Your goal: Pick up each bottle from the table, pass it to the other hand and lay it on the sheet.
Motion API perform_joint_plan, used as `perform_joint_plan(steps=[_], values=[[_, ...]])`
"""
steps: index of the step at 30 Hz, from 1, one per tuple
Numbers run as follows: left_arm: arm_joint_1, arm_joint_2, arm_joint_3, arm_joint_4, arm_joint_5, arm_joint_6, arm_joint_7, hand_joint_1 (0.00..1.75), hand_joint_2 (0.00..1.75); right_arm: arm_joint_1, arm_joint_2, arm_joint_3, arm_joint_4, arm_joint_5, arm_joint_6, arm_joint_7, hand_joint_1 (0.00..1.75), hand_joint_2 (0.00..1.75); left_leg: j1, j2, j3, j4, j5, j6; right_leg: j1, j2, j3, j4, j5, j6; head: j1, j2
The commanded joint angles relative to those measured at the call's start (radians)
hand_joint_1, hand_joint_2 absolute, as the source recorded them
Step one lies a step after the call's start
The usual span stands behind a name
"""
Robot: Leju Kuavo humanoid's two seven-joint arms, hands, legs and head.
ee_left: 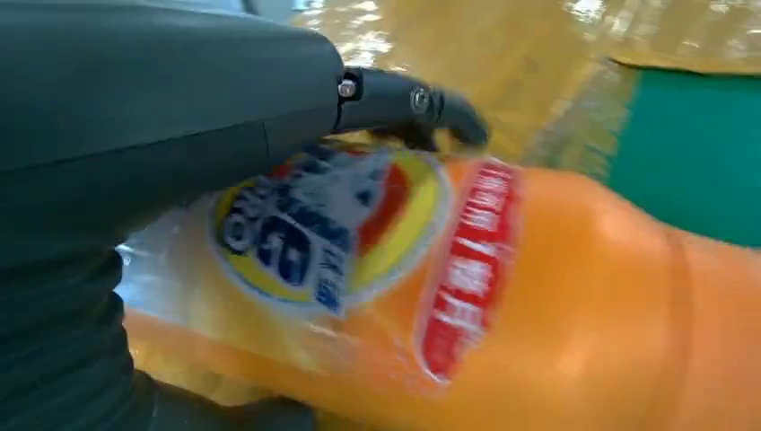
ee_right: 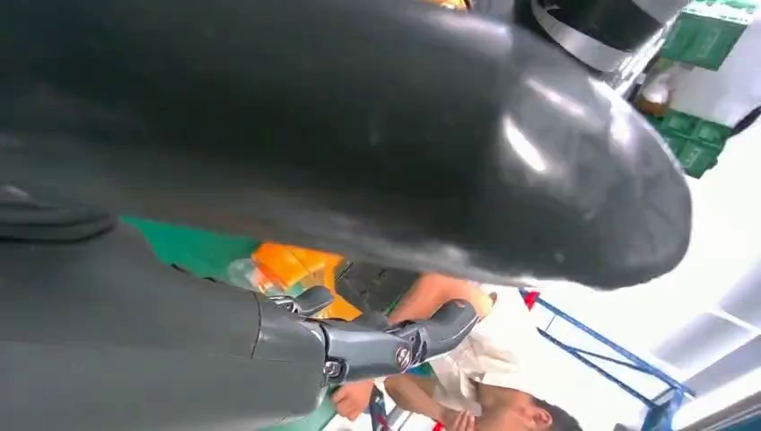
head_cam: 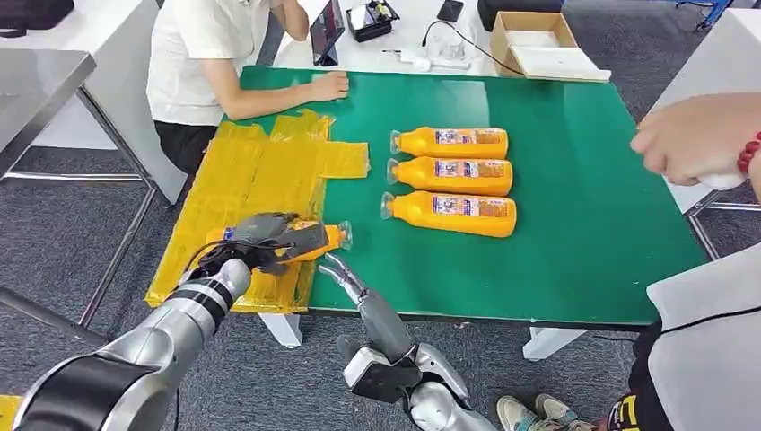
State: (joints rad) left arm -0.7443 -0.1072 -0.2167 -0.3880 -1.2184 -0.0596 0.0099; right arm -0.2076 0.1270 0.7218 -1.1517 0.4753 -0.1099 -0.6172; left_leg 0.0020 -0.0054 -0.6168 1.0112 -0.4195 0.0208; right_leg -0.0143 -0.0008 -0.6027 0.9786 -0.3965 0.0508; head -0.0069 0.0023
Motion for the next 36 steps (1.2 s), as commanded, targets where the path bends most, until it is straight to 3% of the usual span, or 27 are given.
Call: perform_joint_plan(steps=[1, 6, 9, 11, 13, 16, 19, 20, 21, 26, 30, 32, 36], values=[[-0.013, -0.020, -0.072, 0.031, 0.119, -0.032, -0.053, 0.00, 1.75, -0.022, 0.006, -0.002, 0.109, 0.010, -0.030, -0.002, 0.00, 0.00, 0.001, 0.001, 0.004, -0.001, -0.002, -0.001, 0.001, 0.000, 0.004, -0.001, -0.001, -0.002, 0.000, 0.000], [-0.001, -0.020, -0.085, 0.009, 0.144, -0.019, -0.076, 0.00, 1.75, -0.017, -0.001, -0.001, 0.112, 0.011, -0.035, -0.003, 0.00, 0.00, 0.000, 0.000, 0.002, -0.001, -0.001, -0.001, 0.000, 0.000, 0.002, -0.001, -0.001, -0.001, 0.000, 0.000], [0.047, -0.029, -0.080, -0.080, 0.244, 0.070, -0.174, 0.00, 1.75, -0.002, -0.011, -0.007, 0.099, 0.015, -0.046, 0.000, 0.00, 0.00, 0.000, 0.001, 0.002, -0.001, -0.001, -0.001, 0.000, 0.000, 0.002, -0.001, 0.000, -0.001, 0.000, 0.000], [0.135, -0.046, -0.015, -0.211, 0.459, 0.066, -0.311, 0.00, 1.75, 0.008, -0.021, -0.005, 0.092, 0.014, -0.051, -0.003, 0.00, 0.00, 0.000, 0.000, 0.003, -0.001, -0.001, -0.001, 0.000, 0.000, 0.003, -0.002, -0.001, -0.001, 0.000, 0.000], [0.265, -0.050, 0.052, -0.391, 0.789, -0.044, -0.422, 0.00, 1.75, 0.014, -0.031, 0.003, 0.090, 0.002, -0.060, -0.014, 0.00, 0.00, 0.000, 0.001, 0.005, -0.002, -0.002, -0.001, 0.000, 0.000, 0.005, -0.002, -0.002, -0.002, 0.000, 0.000], [0.435, -0.042, 0.054, -0.627, 1.179, -0.138, -0.460, 0.00, 1.75, 0.032, -0.048, -0.002, 0.063, -0.011, -0.081, -0.028, 0.00, 0.00, -0.001, 0.004, 0.007, -0.003, -0.003, 0.000, -0.001, 0.004, 0.006, -0.003, -0.002, -0.001, 0.000, 0.000], [0.518, -0.056, 0.055, -0.762, 1.325, -0.070, -0.474, 0.00, 1.75, 0.051, -0.062, -0.021, 0.024, -0.019, -0.099, -0.023, 0.00, 0.00, -0.001, 0.009, 0.011, -0.004, -0.007, -0.001, 0.000, 0.007, 0.009, -0.004, -0.004, -0.002, 0.000, 0.000], [0.537, -0.060, 0.048, -0.804, 1.343, -0.035, -0.481, 0.00, 1.75, 0.059, -0.066, -0.029, 0.009, -0.021, -0.104, -0.022, 0.00, 0.00, 0.000, 0.006, 0.006, -0.002, -0.006, -0.001, 0.000, 0.005, 0.004, -0.002, -0.003, -0.002, 0.000, 0.000], [0.550, -0.058, 0.035, -0.837, 1.358, -0.017, -0.476, 0.00, 1.75, 0.066, -0.071, -0.035, -0.005, -0.022, -0.105, -0.021, 0.00, 1.75, 0.000, 0.003, 0.001, -0.001, -0.004, -0.001, 0.000, 0.002, 0.000, -0.001, -0.002, -0.001, 0.000, 0.000], [0.614, -0.064, 0.035, -0.990, 1.422, 0.099, -0.535, 0.00, 1.75, 0.082, -0.086, -0.060, -0.034, -0.013, -0.118, -0.007, 0.00, 1.75, 0.000, 0.003, -0.002, 0.000, -0.005, -0.002, 0.001, 0.002, -0.003, -0.001, -0.003, -0.002, 0.000, 0.000], [0.646, -0.071, 0.036, -1.063, 1.516, 0.075, -0.527, 0.00, 1.75, 0.079, -0.113, -0.079, -0.038, 0.023, -0.157, 0.011, 0.00, 1.75, 0.000, 0.003, -0.002, 0.000, -0.004, -0.001, 0.001, 0.002, -0.003, -0.001, -0.003, -0.002, 0.000, 0.000], [0.677, -0.059, 0.023, -1.104, 1.549, 0.061, -0.513, 0.00, 1.75, 0.043, -0.164, -0.100, -0.021, 0.127, -0.236, 0.053, 0.00, 1.75, 0.000, 0.002, -0.003, 0.000, -0.003, -0.001, 0.000, 0.001, -0.004, -0.001, -0.002, -0.001, 0.000, 0.000], [0.682, -0.057, 0.022, -1.109, 1.550, 0.062, -0.514, 0.00, 1.75, 0.035, -0.168, -0.117, -0.013, 0.122, -0.230, 0.051, 0.00, 1.75, -0.001, 0.002, -0.004, 0.000, -0.003, -0.001, 0.000, 0.001, -0.004, -0.001, -0.002, -0.001, 0.000, 0.000]])
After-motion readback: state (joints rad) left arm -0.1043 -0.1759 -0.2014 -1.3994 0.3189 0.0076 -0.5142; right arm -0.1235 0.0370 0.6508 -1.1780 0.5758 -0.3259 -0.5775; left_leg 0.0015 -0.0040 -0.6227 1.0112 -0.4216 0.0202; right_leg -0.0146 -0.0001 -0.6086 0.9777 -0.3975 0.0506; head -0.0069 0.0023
